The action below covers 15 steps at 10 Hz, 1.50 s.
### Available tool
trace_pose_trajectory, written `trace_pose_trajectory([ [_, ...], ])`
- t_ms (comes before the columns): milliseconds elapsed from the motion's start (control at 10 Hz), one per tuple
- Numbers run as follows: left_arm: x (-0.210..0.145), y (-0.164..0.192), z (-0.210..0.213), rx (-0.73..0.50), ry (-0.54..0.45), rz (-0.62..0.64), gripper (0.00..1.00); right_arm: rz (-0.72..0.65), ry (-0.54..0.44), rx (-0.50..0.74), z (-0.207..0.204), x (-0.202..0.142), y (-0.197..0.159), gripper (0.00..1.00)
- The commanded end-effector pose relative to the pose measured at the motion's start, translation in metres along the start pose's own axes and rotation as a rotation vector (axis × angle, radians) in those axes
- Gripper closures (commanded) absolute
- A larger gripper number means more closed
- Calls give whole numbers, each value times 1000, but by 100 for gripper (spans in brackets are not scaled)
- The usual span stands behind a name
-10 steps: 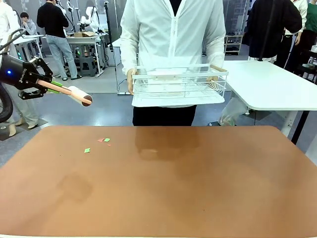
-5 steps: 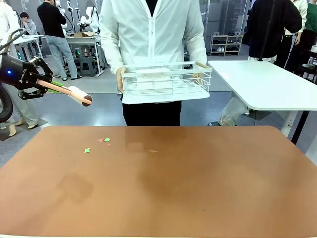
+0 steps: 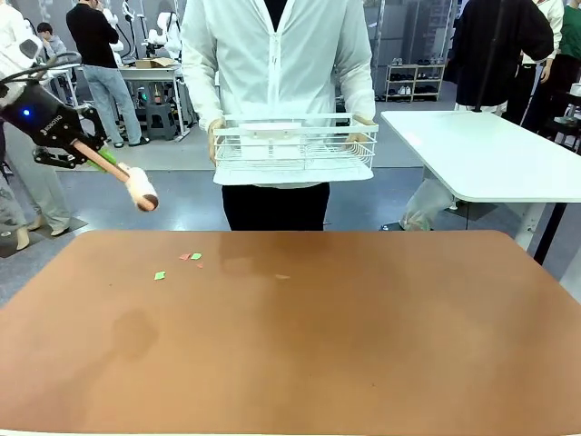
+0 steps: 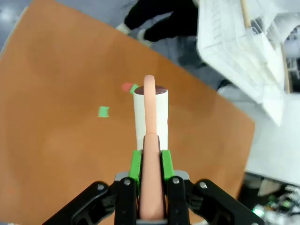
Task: Clean the table.
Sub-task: Clean the table with the Lint Roller when the human lifts the Dish drying rack.
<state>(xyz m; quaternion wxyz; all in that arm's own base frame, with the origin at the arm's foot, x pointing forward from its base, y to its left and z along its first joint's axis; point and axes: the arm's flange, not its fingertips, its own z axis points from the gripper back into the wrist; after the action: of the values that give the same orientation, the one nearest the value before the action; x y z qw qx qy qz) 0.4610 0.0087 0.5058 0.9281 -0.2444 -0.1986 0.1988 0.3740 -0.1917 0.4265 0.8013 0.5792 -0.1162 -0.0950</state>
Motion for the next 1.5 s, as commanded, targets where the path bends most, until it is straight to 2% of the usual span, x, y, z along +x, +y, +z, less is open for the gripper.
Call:
trace_pose_trajectory([
  [0,47,-11,5,89,120,-160,79,8,-1,13,1,-1,2,0],
  [100,68,-8,-1,109,211,-217,79,8,-1,13,1,-1,2,0],
  [300,98,14,-33,132,323,-263,79,8,-1,13,1,-1,2,0],
  [500,106,27,-55,143,357,-275,79,8,-1,13,1,-1,2,0],
  [700,98,30,-61,136,328,-257,79,8,-1,13,1,-1,2,0],
  [1100,101,31,-67,137,334,-265,79,8,-1,13,1,-1,2,0],
  [1200,103,39,-72,118,361,-351,79,8,-1,13,1,-1,2,0],
  [1400,113,48,-88,105,299,-399,79,8,-1,13,1,-1,2,0],
])
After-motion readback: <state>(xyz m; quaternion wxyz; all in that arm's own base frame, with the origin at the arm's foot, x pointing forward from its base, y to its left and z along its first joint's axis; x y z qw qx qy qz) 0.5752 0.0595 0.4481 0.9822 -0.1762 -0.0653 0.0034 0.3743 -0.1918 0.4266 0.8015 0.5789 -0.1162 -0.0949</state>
